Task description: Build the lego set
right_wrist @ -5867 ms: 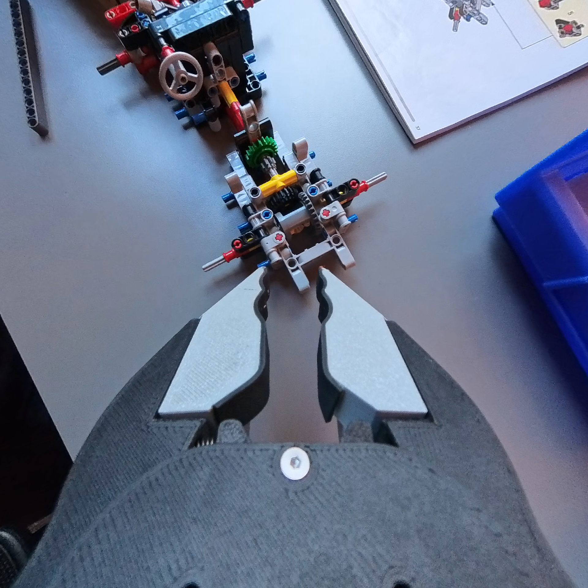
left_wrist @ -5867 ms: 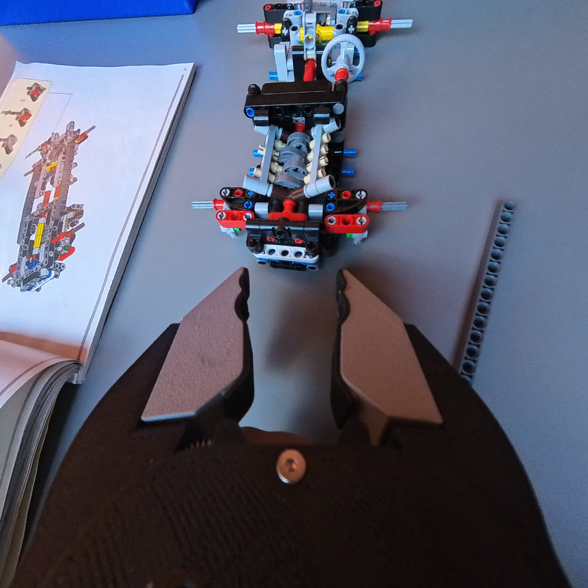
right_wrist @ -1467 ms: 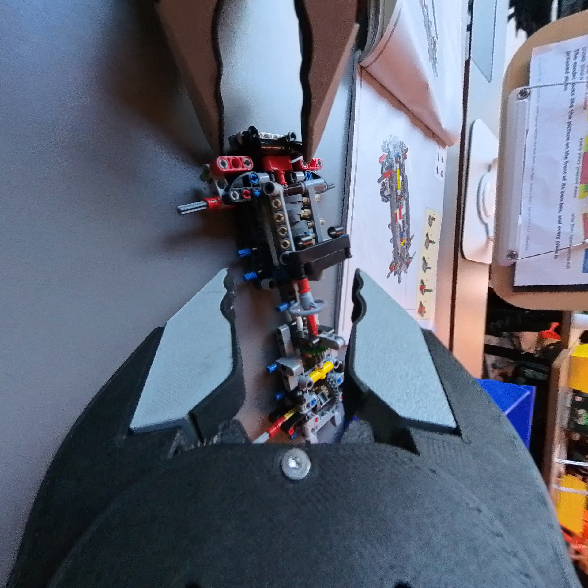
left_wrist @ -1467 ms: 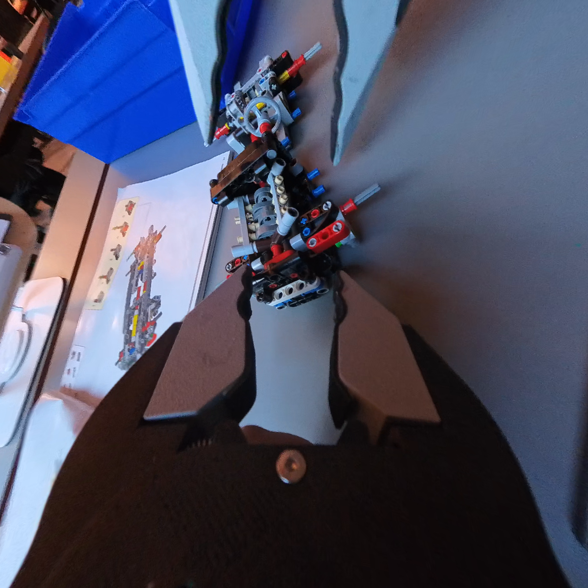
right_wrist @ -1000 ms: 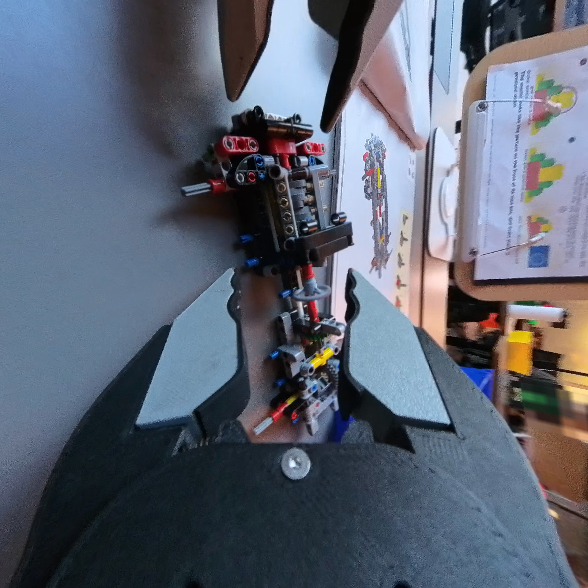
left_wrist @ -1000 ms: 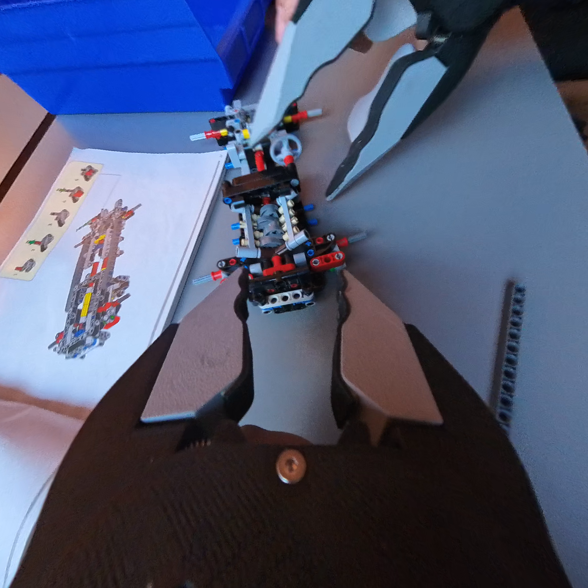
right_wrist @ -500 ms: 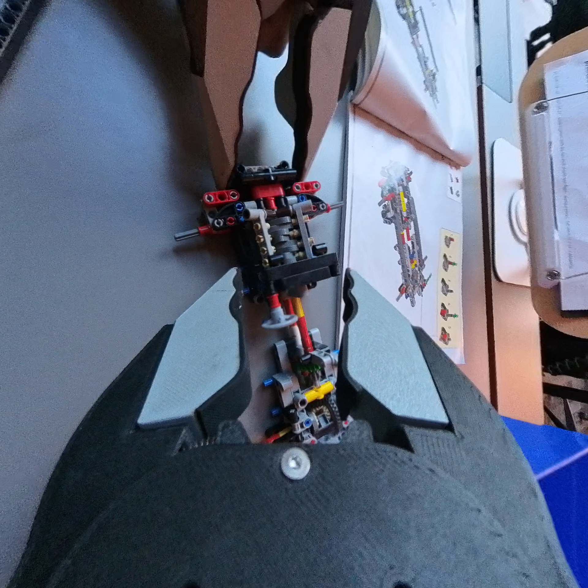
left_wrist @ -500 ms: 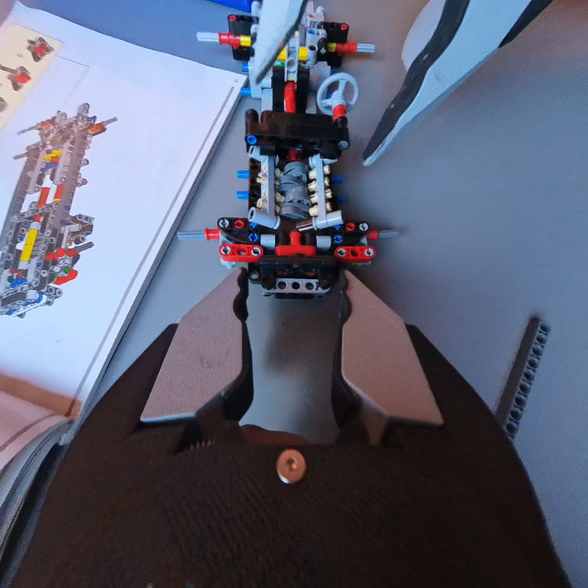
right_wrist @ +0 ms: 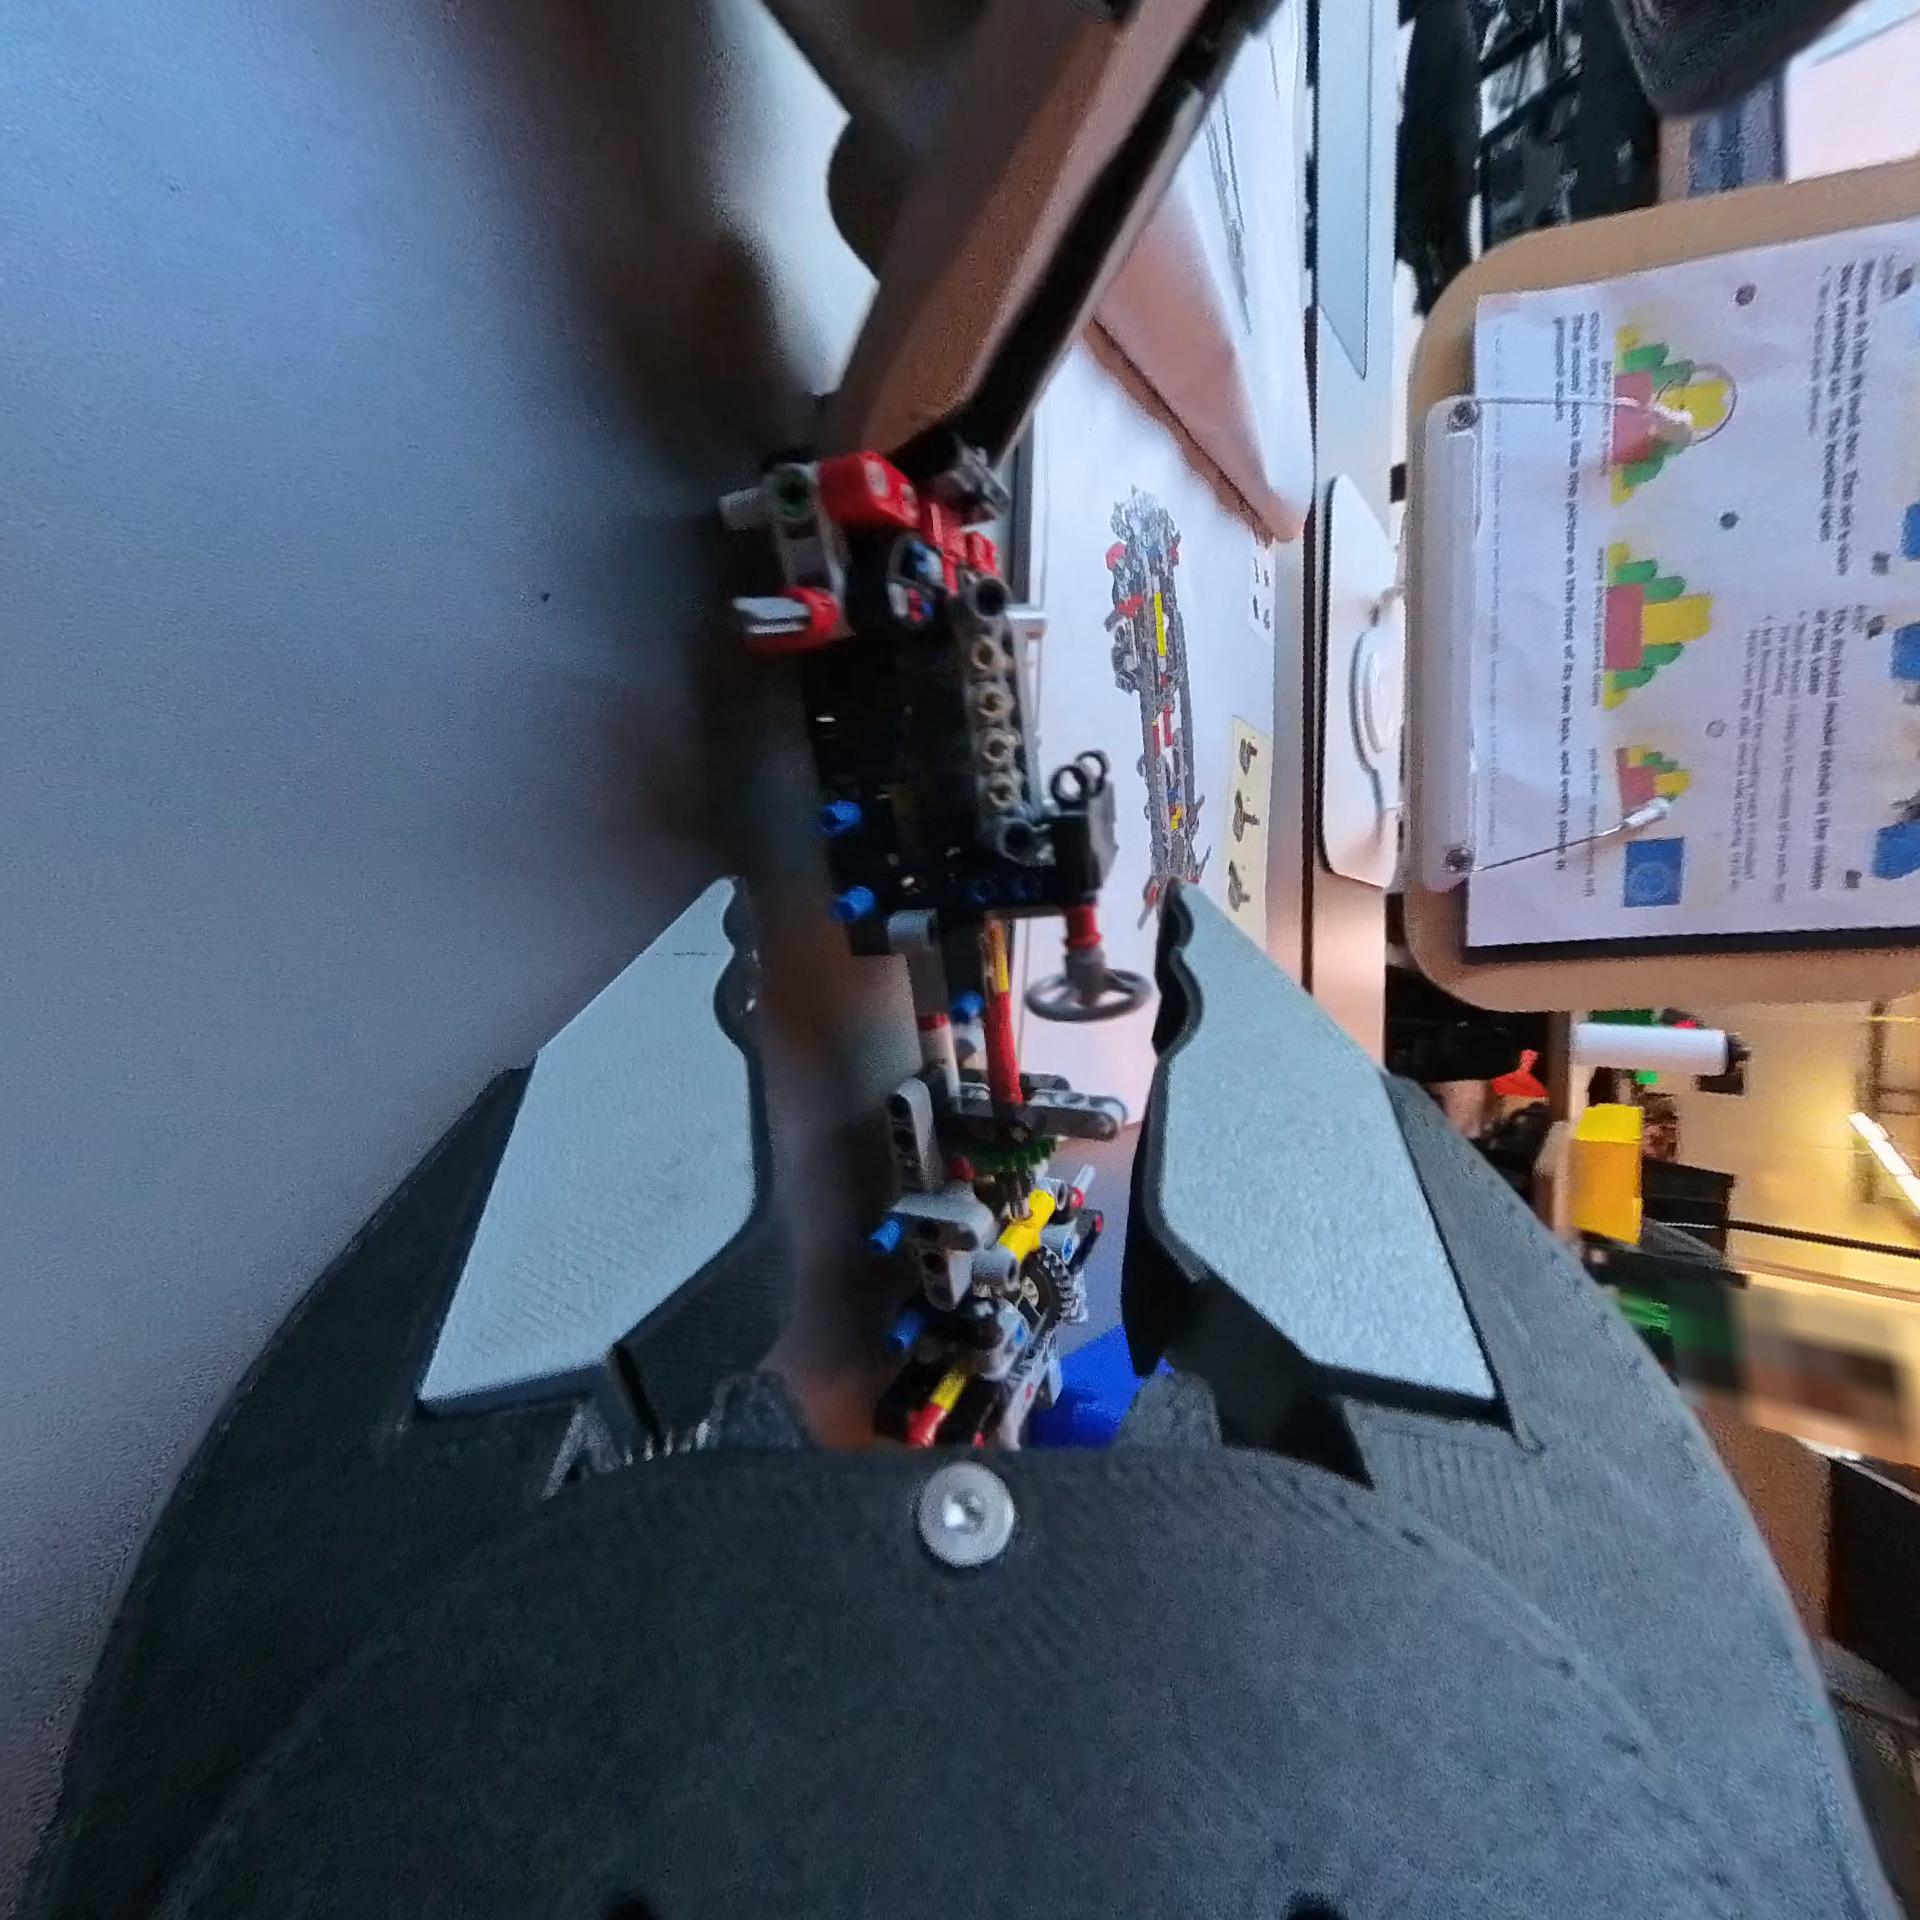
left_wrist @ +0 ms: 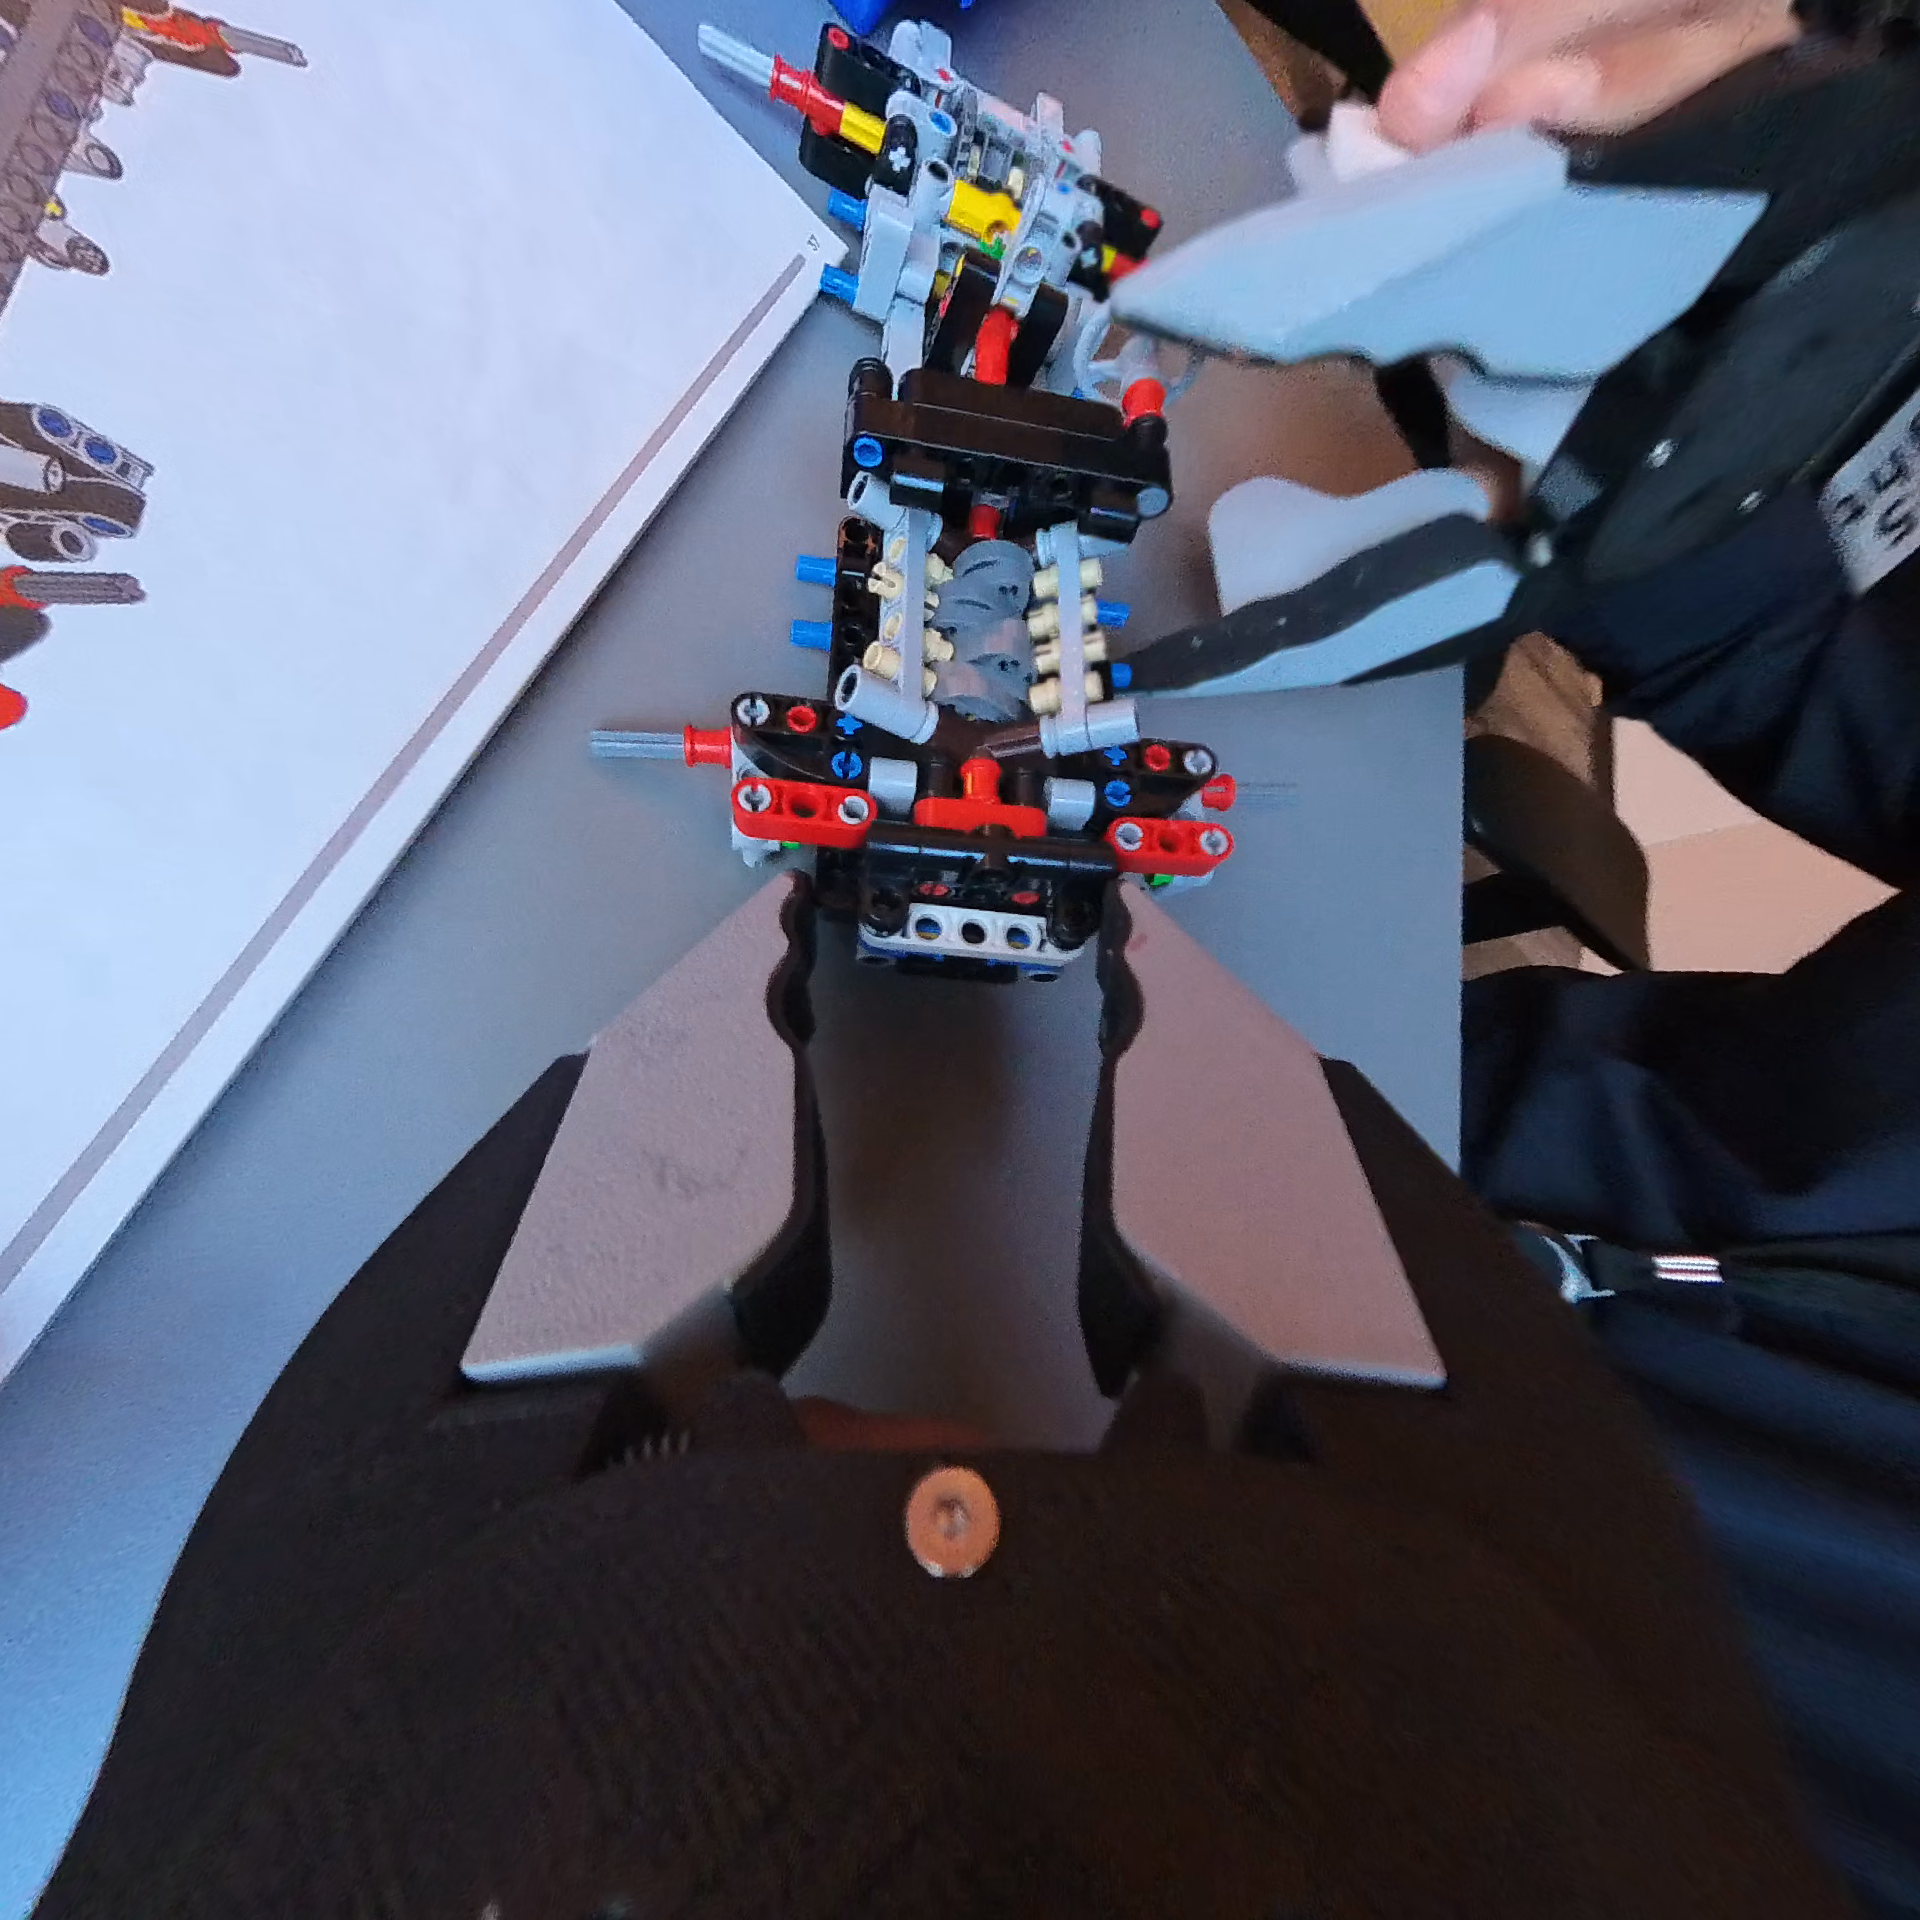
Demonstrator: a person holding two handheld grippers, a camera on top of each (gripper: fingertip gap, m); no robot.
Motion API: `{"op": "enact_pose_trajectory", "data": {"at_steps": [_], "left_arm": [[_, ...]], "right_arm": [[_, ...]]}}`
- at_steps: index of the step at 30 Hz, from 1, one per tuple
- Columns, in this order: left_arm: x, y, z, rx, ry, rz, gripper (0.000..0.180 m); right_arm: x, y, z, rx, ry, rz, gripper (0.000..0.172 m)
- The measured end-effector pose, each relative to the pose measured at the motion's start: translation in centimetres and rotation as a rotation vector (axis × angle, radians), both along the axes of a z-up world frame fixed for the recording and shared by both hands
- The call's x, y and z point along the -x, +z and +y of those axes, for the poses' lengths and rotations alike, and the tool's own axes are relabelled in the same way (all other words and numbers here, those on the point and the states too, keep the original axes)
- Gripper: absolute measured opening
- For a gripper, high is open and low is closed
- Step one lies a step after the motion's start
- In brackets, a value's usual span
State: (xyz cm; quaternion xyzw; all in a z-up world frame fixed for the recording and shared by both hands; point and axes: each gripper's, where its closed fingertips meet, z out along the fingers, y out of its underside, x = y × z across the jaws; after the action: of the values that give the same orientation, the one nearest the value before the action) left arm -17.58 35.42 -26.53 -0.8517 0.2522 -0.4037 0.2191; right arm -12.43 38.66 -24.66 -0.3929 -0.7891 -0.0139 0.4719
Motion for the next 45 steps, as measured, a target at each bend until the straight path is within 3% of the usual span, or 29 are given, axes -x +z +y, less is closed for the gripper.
{"op": "enact_pose_trajectory", "data": {"at_steps": [4, 11, 18, 21, 23, 25, 28, 32, 34, 37, 41, 45], "left_arm": [[-0.3, 0.2, -0.3, 0.051, -0.014, -0.031, 0.053], [-0.9, 0.2, -0.8, 0.048, -0.018, -0.048, 0.053], [-0.9, 0.3, -0.8, 0.065, 0.025, -0.091, 0.053], [-1.0, 0.6, -0.9, 0.071, 0.016, -0.131, 0.055], [-1.0, 1.0, -1.0, 0.004, -0.002, -0.118, 0.061], [-0.3, 1.3, -0.5, -0.161, 0.015, -0.018, 0.065], [1.3, 1.7, 0.1, -0.517, -0.005, 0.272, 0.078], [0.9, 2.0, 0.5, -0.959, -0.128, 0.655, 0.078], [0.1, 1.6, 0.9, -1.024, -0.161, 0.734, 0.072], [-0.7, 1.2, 1.5, -1.056, -0.167, 0.738, 0.041], [-0.6, 0.8, 2.1, -1.024, -0.142, 0.714, 0.042], [-0.4, 1.4, 2.2, -0.968, -0.104, 0.628, 0.042]], "right_arm": [[0.8, 0.0, 0.6, -0.141, -0.016, 0.038, 0.068], [1.2, -1.4, 0.3, -0.027, 0.046, -0.037, 0.062], [1.4, -1.0, 0.1, -0.155, 0.099, -0.071, 0.055], [1.3, -0.9, 0.1, -0.108, 0.096, -0.083, 0.055], [1.4, -0.7, 0.2, -0.065, 0.088, -0.086, 0.055], [1.4, -0.6, 0.4, -0.040, 0.081, -0.089, 0.055], [1.6, -0.5, 0.5, -0.005, 0.079, -0.092, 0.055], [1.7, -0.3, 0.7, 0.056, 0.076, -0.102, 0.055], [1.8, -0.2, 0.8, 0.086, 0.072, -0.108, 0.055], [1.8, -0.1, 0.9, 0.125, 0.063, -0.114, 0.056], [1.0, 0.1, 1.4, 0.163, 0.010, -0.103, 0.064], [-3.1, 3.8, 2.5, 0.223, -0.091, 0.056, 0.073]]}}
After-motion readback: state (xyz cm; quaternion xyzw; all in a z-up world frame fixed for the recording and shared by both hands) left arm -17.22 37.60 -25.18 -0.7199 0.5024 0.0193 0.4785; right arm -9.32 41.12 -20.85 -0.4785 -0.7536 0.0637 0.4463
